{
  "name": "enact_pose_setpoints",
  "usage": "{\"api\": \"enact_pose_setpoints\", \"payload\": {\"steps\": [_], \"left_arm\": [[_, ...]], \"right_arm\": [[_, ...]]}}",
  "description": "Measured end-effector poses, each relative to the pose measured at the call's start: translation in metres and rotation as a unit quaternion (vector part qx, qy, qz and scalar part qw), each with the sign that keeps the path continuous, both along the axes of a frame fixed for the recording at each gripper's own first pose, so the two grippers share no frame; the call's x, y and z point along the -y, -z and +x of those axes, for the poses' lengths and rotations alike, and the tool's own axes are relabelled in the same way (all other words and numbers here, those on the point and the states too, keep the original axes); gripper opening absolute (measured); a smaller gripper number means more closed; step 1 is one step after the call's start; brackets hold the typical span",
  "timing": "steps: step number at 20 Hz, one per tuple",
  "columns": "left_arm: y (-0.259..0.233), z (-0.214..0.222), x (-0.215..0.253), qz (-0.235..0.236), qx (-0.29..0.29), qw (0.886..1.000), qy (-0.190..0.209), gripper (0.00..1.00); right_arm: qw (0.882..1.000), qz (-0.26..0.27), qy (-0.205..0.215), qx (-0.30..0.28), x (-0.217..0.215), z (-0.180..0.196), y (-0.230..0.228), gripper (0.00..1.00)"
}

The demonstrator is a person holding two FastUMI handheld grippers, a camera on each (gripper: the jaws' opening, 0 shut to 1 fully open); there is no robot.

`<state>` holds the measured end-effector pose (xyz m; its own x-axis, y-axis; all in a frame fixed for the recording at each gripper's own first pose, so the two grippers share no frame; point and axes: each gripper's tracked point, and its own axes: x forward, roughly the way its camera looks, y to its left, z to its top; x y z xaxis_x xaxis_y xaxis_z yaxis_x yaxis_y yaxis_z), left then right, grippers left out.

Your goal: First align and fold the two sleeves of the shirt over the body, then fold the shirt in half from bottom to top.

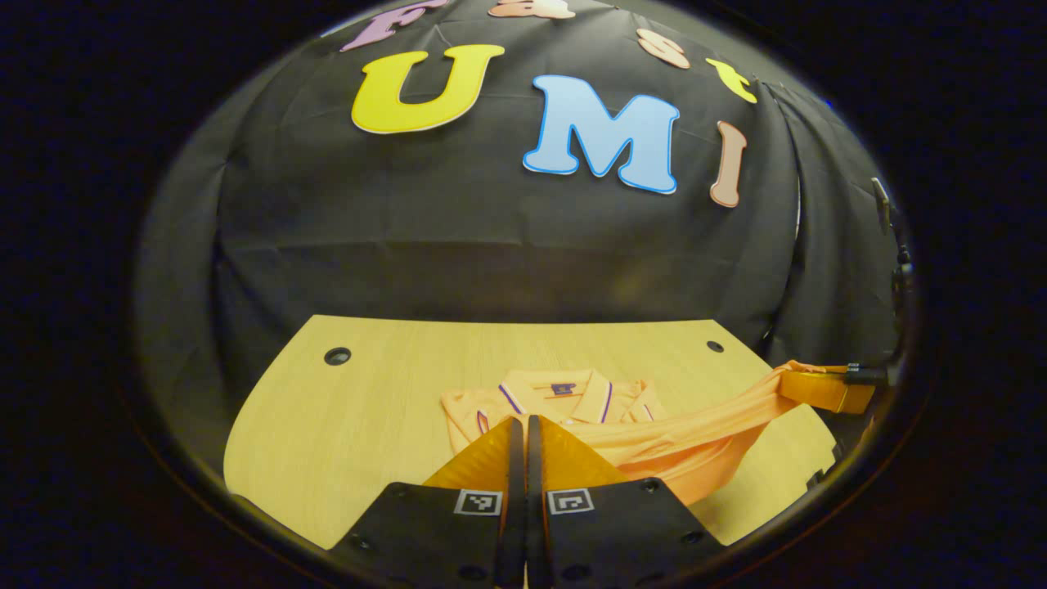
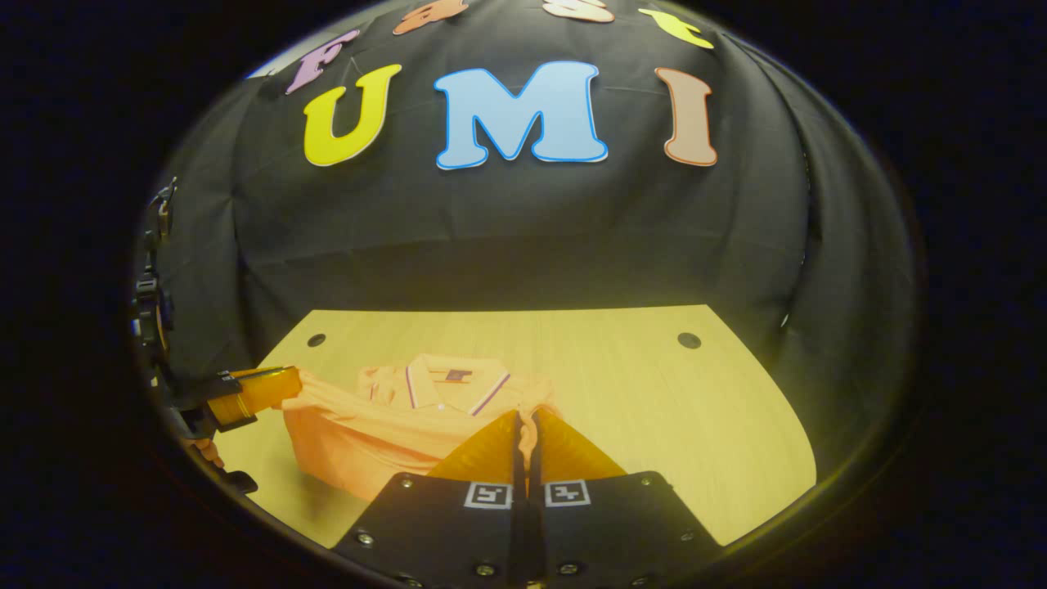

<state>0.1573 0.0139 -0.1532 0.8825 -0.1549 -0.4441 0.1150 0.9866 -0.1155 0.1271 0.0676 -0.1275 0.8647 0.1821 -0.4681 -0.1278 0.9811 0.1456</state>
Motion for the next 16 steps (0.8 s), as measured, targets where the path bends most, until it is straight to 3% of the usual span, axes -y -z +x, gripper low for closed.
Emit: {"api": "enact_pose_setpoints", "payload": {"steps": [11, 16], "left_arm": [[0.042, 0.107, -0.019, 0.042, 0.006, 0.999, 0.001, 0.06], [0.071, 0.13, -0.024, 0.052, 0.0, 0.999, 0.0, 0.06]], "right_arm": [[0.999, -0.032, 0.001, -0.02, -0.025, 0.114, 0.038, 0.0], [0.998, -0.049, -0.002, -0.047, -0.032, 0.134, 0.075, 0.02]]}}
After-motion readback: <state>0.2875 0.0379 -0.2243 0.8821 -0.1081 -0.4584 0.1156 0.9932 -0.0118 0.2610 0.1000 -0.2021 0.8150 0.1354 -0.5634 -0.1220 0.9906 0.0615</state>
